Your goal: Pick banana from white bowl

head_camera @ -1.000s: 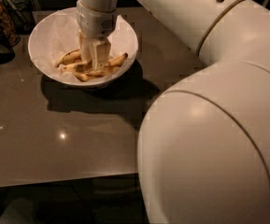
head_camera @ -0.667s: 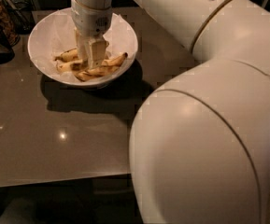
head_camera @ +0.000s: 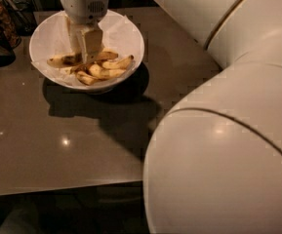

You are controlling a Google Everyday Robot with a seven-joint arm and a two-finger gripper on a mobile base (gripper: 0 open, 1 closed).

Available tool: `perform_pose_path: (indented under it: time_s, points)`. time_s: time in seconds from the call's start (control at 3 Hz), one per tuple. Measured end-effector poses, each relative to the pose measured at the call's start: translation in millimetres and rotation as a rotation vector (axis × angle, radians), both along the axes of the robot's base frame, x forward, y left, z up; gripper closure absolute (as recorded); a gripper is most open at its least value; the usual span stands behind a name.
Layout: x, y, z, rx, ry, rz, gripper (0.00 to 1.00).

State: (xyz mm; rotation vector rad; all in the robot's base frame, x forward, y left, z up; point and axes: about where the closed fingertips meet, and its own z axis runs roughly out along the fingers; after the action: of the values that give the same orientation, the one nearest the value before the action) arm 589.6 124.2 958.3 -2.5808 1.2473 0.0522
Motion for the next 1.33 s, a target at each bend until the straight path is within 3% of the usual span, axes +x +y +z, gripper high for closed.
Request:
perform_pose_path:
  time_s: [0.33, 0.67, 1.0, 1.33]
  points:
    - [1.5, 2.4, 1.4, 0.007, -0.009, 0.002, 1.00]
    - [-13.9, 0.9, 10.8, 0.046, 0.001, 0.003, 1.00]
    - [-64.2, -19.0, 31.2, 0.115, 0.014, -0.032, 1.00]
    - [-64.3, -19.0, 31.2, 0.115, 0.014, -0.032, 1.00]
